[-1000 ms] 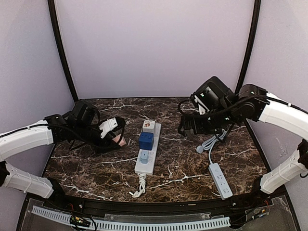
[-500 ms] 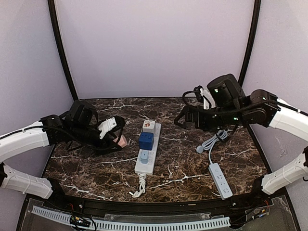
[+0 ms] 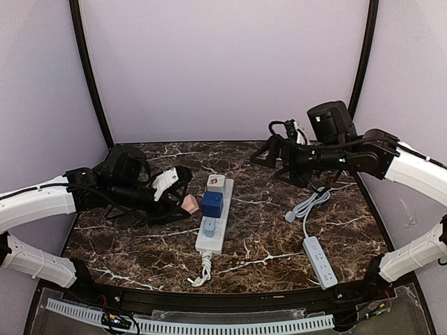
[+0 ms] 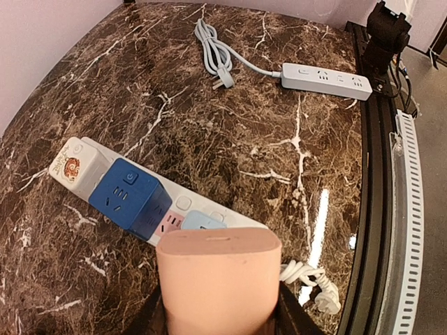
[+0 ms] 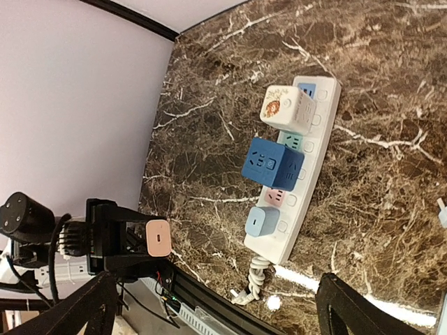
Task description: Insert the plug
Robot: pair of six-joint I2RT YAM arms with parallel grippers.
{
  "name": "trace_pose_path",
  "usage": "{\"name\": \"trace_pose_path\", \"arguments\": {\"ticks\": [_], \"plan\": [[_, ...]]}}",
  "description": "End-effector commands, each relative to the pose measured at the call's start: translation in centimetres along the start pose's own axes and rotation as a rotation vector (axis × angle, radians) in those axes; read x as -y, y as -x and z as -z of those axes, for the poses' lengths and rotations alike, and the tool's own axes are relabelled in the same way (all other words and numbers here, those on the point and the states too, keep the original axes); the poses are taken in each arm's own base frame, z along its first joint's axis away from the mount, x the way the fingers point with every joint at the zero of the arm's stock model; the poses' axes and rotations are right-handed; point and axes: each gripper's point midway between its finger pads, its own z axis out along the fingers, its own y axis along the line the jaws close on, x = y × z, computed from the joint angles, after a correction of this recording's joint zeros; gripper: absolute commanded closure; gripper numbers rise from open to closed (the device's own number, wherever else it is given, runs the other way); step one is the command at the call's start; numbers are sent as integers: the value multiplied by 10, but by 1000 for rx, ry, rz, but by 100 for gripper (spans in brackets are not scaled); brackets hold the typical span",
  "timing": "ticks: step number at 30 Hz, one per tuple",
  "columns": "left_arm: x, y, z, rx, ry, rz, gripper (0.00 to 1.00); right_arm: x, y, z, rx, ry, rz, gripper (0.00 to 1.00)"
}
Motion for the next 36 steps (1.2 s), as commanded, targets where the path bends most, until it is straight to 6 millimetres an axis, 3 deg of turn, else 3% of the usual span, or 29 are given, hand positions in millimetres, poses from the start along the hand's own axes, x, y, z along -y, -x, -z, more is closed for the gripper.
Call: {"name": "trace_pose_path", "arguments": {"ticks": [1,14,23,36], "plan": [[5,29,-3,91,-42,8,99,-4,-20,-24,-162,54,-96,1],[24,63,-31,124,-143,-25,99,-10,-53,-69,-360,82,-136,3],[33,72,-42,121,-181,-47,99,-26,-74,-88,-451,125,-125,17],[38,69,-41,118,-195,-58,99,-32,-81,-99,-491,138,-134,46]]}}
